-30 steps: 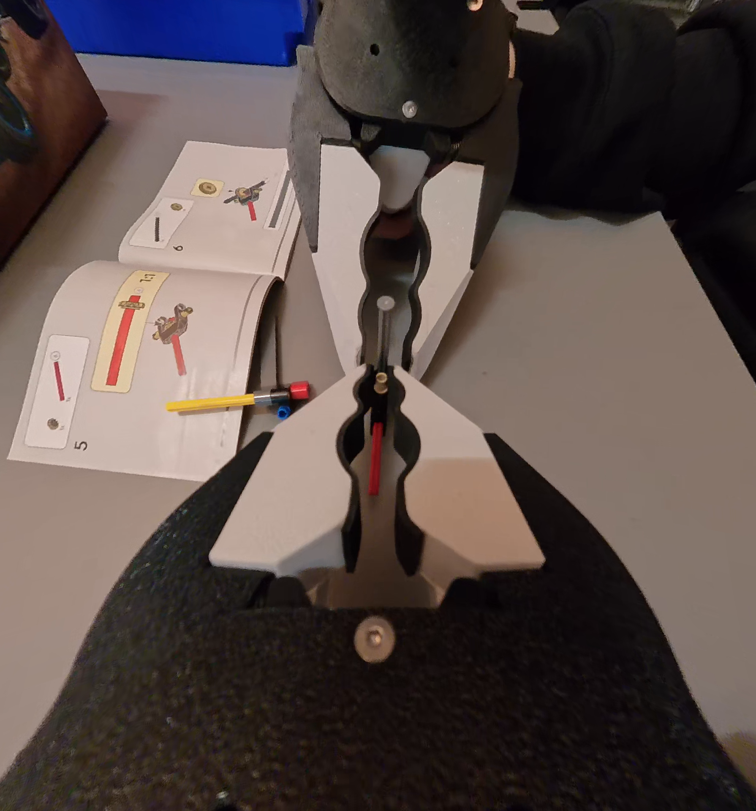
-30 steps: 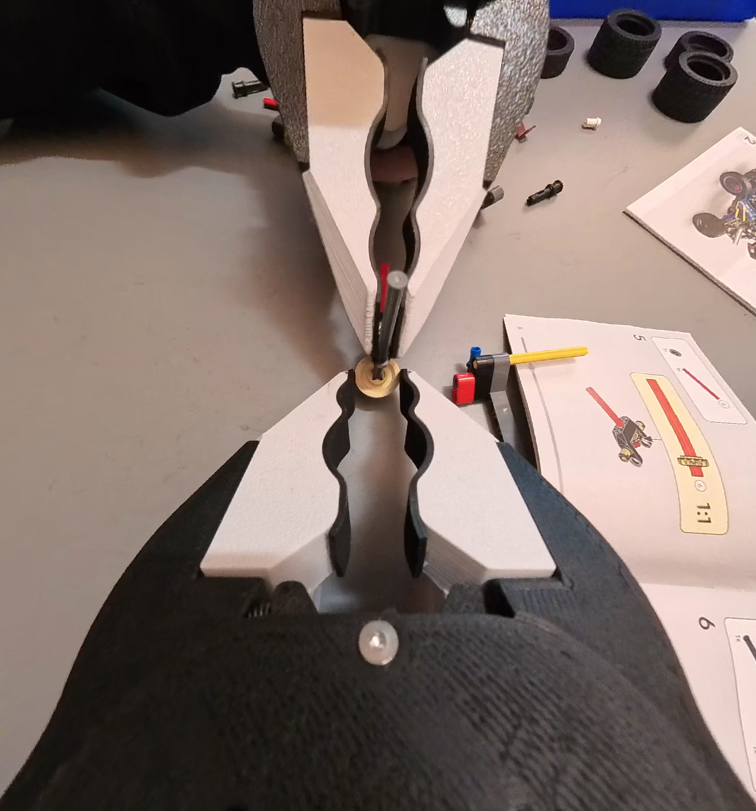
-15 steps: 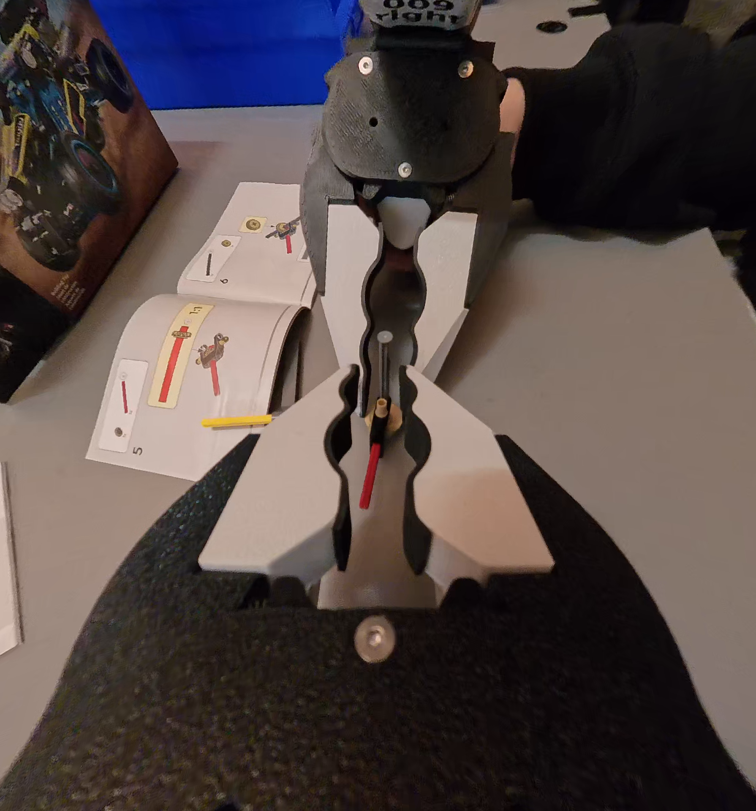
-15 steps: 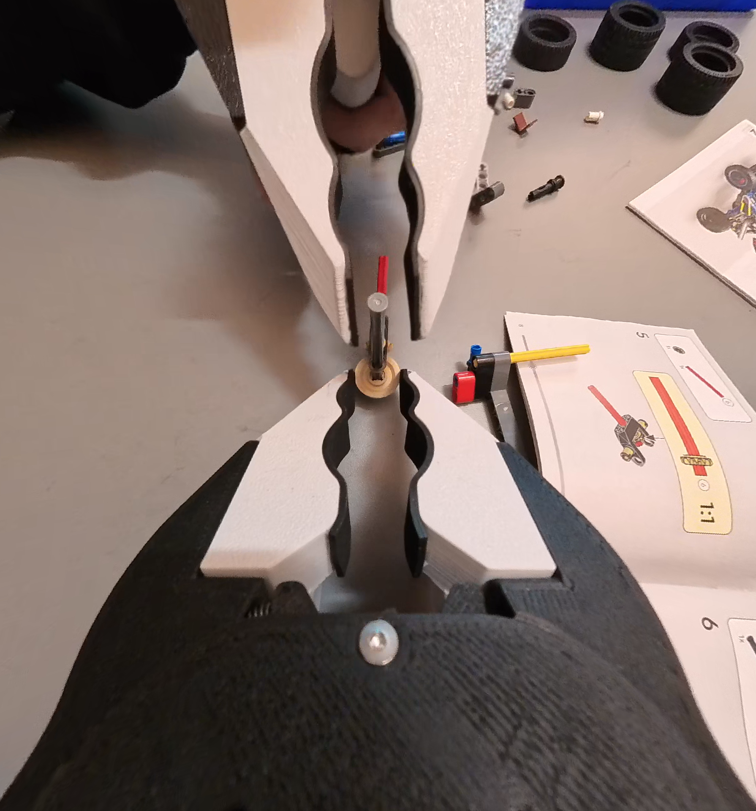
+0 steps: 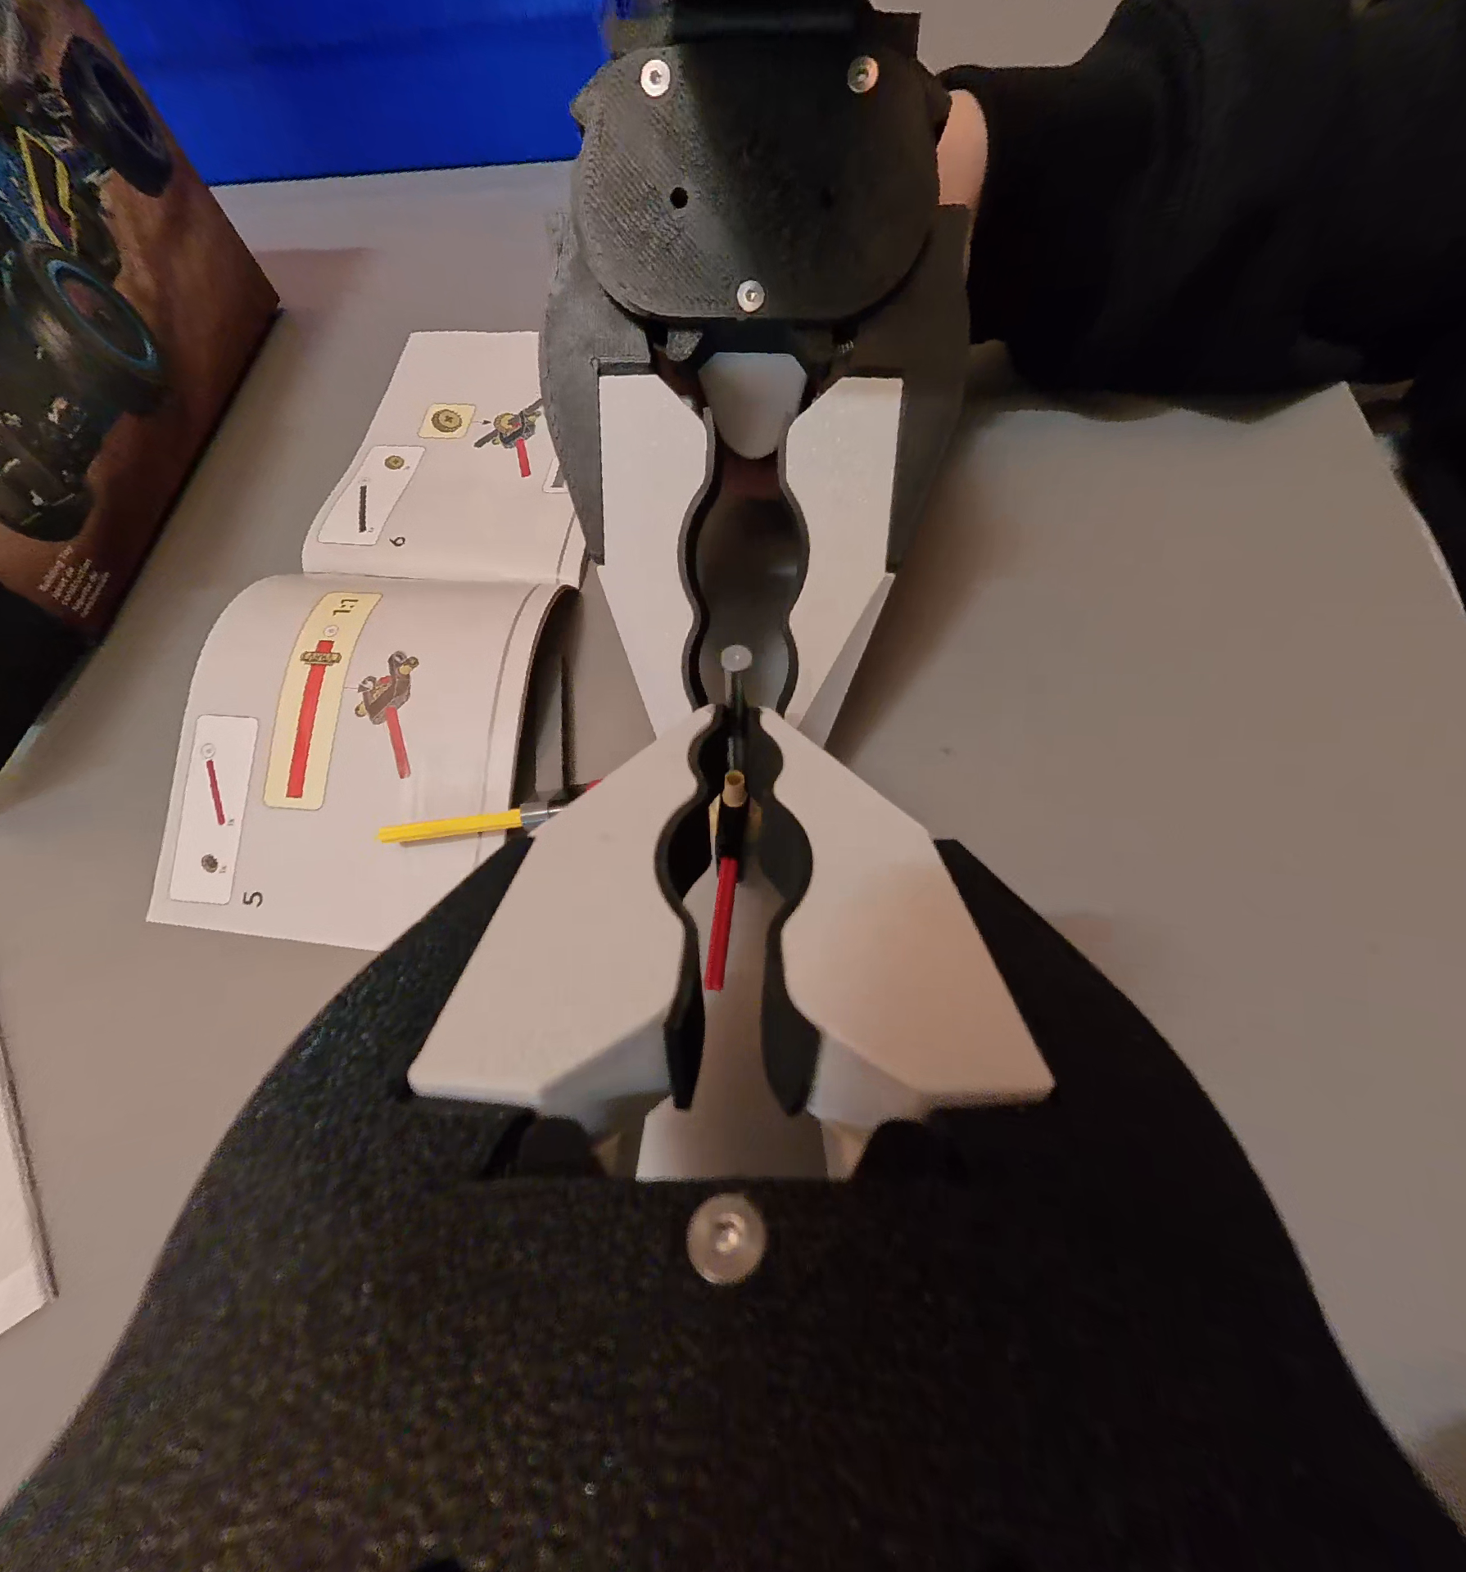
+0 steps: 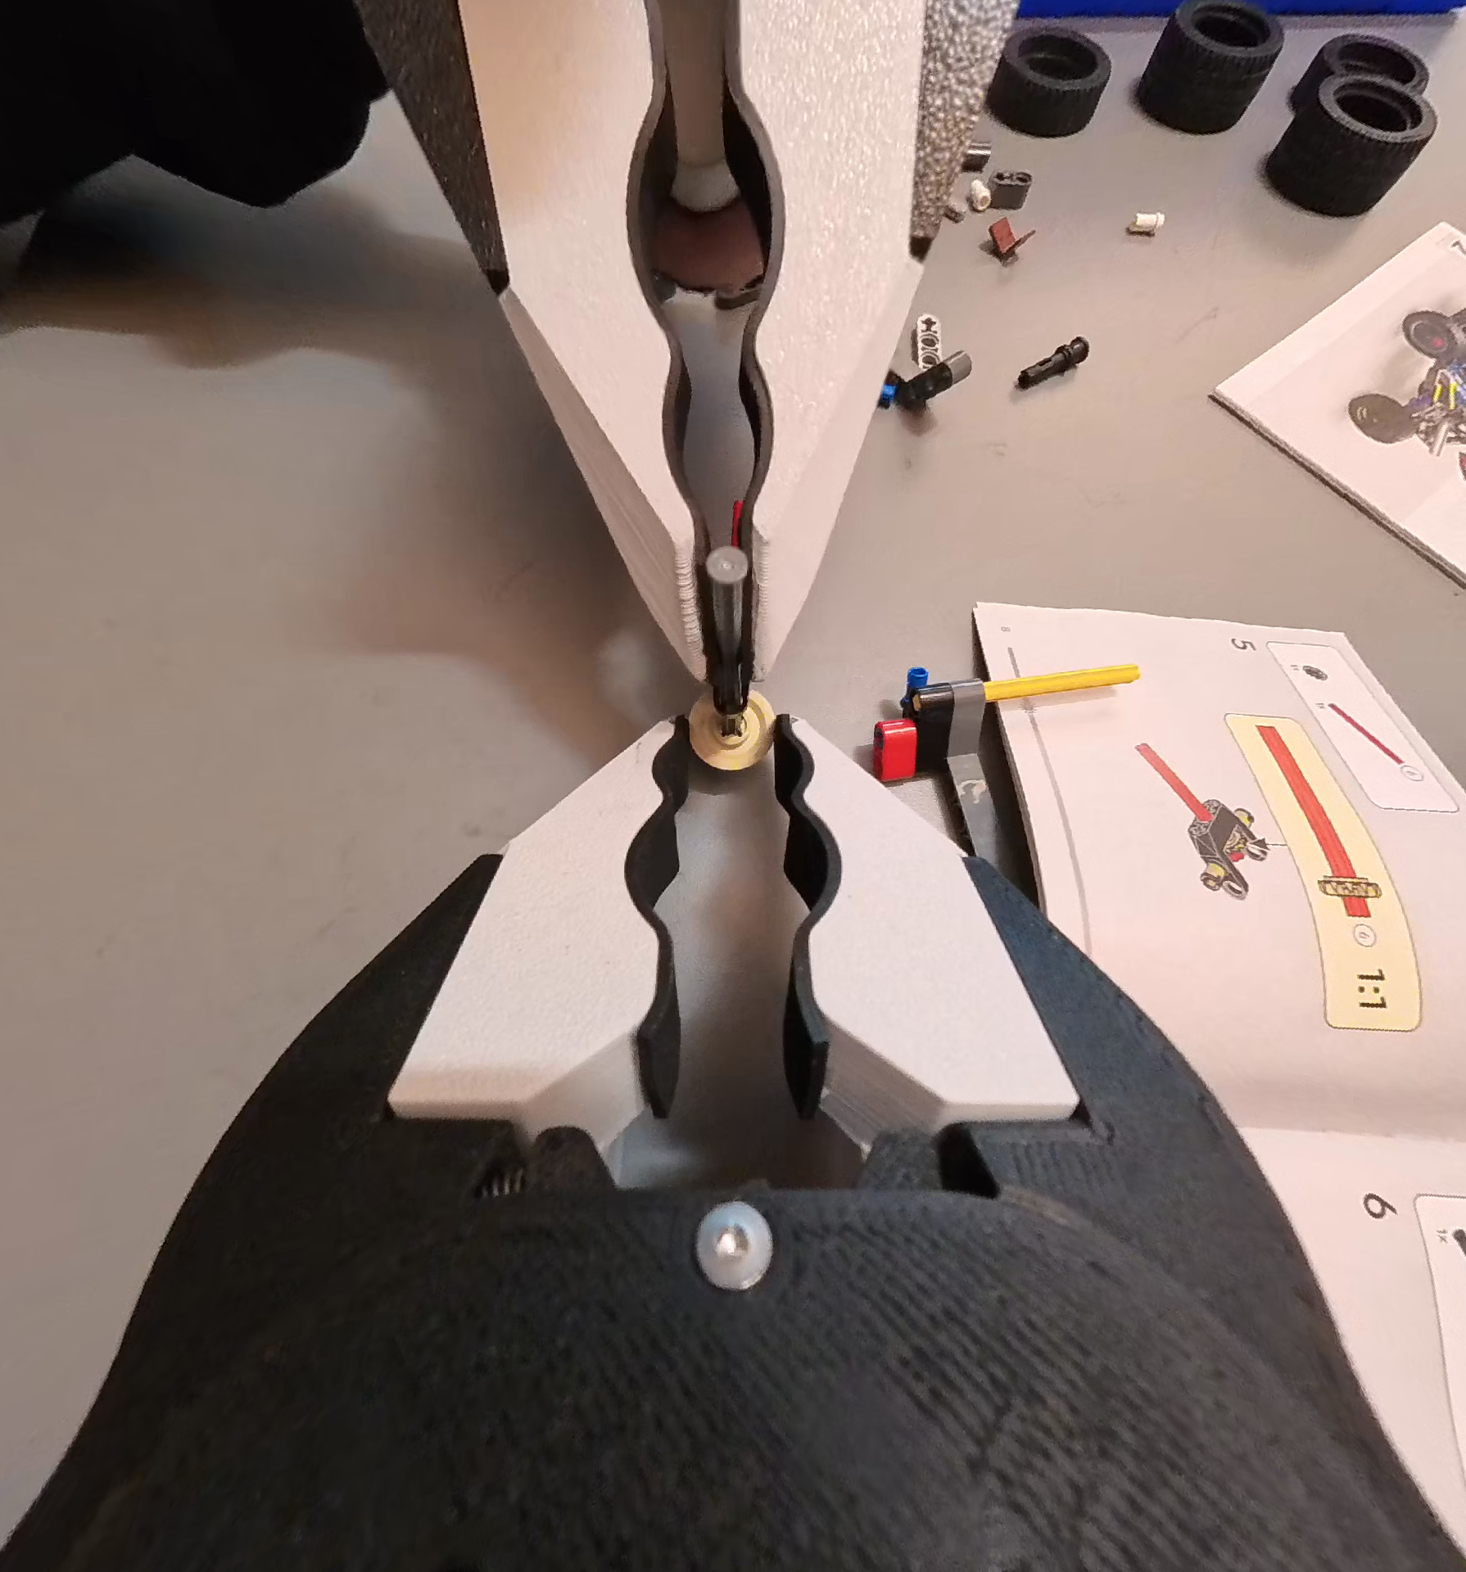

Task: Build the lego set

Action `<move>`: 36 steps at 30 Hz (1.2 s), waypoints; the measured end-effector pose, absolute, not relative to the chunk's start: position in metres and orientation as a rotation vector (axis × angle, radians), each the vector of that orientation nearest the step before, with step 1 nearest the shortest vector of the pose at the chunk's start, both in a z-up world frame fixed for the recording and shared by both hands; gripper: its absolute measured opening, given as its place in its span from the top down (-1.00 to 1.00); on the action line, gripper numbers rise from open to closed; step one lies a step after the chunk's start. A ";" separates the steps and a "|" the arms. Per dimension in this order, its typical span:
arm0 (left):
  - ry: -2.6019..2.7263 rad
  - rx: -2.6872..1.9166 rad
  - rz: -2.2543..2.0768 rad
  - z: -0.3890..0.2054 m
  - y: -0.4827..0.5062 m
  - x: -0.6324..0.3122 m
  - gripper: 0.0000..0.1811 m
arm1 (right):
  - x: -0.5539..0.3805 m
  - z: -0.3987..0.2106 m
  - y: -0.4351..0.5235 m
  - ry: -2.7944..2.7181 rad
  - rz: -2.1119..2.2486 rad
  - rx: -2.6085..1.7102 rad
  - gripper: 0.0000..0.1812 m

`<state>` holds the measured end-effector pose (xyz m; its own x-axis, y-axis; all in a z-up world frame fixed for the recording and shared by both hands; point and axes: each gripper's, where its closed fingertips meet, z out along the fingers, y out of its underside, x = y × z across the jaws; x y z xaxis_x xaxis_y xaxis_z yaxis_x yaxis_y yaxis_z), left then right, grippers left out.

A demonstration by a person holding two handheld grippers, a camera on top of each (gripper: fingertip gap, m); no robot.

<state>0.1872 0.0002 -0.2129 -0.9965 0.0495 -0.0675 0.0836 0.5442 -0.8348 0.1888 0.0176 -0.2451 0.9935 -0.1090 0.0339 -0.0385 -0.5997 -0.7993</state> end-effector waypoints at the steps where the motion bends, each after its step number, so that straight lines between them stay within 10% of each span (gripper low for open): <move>1: 2.745 0.111 -1.484 -0.213 0.000 0.187 0.99 | 0.189 -0.245 0.018 0.101 -0.094 -2.214 0.79; 36: 2.743 0.000 -1.651 -0.211 0.003 0.193 0.99 | 0.195 -0.249 0.018 0.070 -0.228 -2.253 0.71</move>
<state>0.1925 0.0035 -0.2115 -0.9982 0.0309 0.0516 -0.0311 0.4688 -0.8828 0.1951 0.0179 -0.2494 0.9819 -0.1274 0.1404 0.0271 -0.6385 -0.7691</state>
